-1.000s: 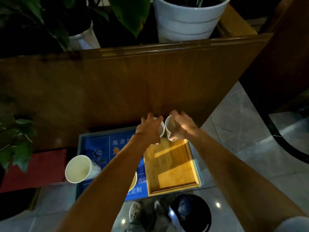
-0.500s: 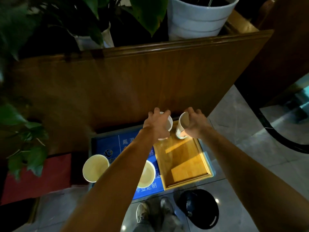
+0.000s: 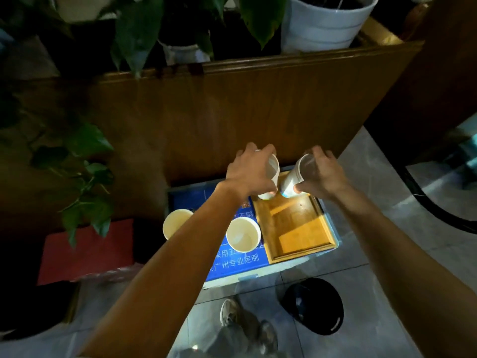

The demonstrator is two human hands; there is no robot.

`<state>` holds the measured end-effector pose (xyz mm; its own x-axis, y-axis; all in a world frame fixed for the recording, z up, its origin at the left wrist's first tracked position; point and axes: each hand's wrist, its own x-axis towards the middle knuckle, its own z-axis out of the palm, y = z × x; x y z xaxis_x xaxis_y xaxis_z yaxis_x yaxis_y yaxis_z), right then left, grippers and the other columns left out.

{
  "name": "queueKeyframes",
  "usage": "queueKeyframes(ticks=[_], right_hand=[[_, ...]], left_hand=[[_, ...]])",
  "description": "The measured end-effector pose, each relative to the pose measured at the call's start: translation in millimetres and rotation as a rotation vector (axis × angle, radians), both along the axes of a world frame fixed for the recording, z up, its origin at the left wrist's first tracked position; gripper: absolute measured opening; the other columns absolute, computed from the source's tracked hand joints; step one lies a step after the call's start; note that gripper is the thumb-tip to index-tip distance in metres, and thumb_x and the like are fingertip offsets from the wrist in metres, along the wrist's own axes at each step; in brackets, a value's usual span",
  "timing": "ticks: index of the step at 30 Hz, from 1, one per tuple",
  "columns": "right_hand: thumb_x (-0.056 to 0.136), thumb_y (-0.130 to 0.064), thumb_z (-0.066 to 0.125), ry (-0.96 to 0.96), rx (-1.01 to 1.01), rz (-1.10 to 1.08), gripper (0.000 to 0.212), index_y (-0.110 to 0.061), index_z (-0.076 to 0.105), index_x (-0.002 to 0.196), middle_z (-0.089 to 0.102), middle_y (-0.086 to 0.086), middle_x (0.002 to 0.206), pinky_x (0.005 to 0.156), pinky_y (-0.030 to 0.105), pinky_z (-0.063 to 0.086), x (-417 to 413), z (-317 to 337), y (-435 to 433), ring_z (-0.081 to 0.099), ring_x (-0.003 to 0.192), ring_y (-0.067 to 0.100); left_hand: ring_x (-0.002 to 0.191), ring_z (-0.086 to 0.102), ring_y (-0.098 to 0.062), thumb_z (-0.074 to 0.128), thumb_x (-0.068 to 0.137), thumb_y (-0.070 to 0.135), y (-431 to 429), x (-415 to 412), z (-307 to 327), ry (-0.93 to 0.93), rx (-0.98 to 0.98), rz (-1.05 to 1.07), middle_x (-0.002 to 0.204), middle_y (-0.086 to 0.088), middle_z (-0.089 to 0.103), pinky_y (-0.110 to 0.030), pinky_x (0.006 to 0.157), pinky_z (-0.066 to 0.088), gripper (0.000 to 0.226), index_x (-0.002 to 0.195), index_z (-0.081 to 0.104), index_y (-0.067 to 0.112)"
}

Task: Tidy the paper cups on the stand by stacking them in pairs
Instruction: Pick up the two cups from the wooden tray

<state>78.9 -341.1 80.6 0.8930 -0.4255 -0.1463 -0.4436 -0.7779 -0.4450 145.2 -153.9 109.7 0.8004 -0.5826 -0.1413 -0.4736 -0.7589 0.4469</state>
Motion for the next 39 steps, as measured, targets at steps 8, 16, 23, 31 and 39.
queueKeyframes(ticks=[8, 16, 23, 31, 39], right_hand=[[0.052, -0.041, 0.091, -0.211, 0.09, 0.172, 0.081, -0.026, 0.047, 0.118, 0.048, -0.003, 0.107, 0.075, 0.032, 0.038, -40, 38, 23, 0.047, 0.097, 0.018], [0.052, -0.04, 0.089, -0.273, 0.107, 0.314, 0.081, -0.037, 0.044, 0.119, 0.048, -0.007, 0.113, 0.081, 0.041, 0.049, -79, 72, 43, 0.05, 0.103, 0.017], [0.051, -0.042, 0.088, -0.272, 0.109, 0.398, 0.082, -0.037, 0.043, 0.119, 0.049, -0.006, 0.112, 0.079, 0.038, 0.047, -79, 70, 72, 0.046, 0.102, 0.015], [0.048, -0.046, 0.088, -0.186, 0.083, 0.443, 0.081, -0.037, 0.044, 0.115, 0.053, -0.004, 0.114, 0.067, 0.03, 0.04, -64, 37, 97, 0.048, 0.097, 0.015], [0.048, -0.05, 0.088, -0.091, 0.021, 0.507, 0.086, -0.035, 0.041, 0.118, 0.052, -0.003, 0.114, 0.062, 0.028, 0.039, -45, 22, 112, 0.045, 0.096, 0.015]], left_hand=[[0.102, 0.055, -0.029, 0.081, 0.053, 0.05, 52, -44, 37, -0.108, -0.087, 0.098, 0.119, -0.004, 0.049, -0.049, 0.083, 0.056, 0.073, 0.114, 0.041, 0.041], [0.101, 0.05, -0.019, 0.084, 0.055, 0.05, 98, -99, 66, -0.204, -0.14, 0.259, 0.122, 0.001, 0.048, -0.031, 0.077, 0.043, 0.071, 0.112, 0.042, 0.045], [0.103, 0.052, -0.023, 0.084, 0.059, 0.043, 140, -126, 73, -0.236, -0.112, 0.406, 0.121, -0.002, 0.048, -0.035, 0.079, 0.044, 0.069, 0.116, 0.047, 0.039], [0.103, 0.054, -0.027, 0.084, 0.055, 0.042, 173, -106, 48, -0.185, -0.031, 0.482, 0.116, 0.001, 0.047, -0.042, 0.078, 0.051, 0.066, 0.11, 0.047, 0.044], [0.1, 0.055, -0.031, 0.083, 0.05, 0.043, 189, -83, 27, -0.146, 0.077, 0.53, 0.117, -0.001, 0.048, -0.043, 0.074, 0.054, 0.071, 0.109, 0.044, 0.048]])
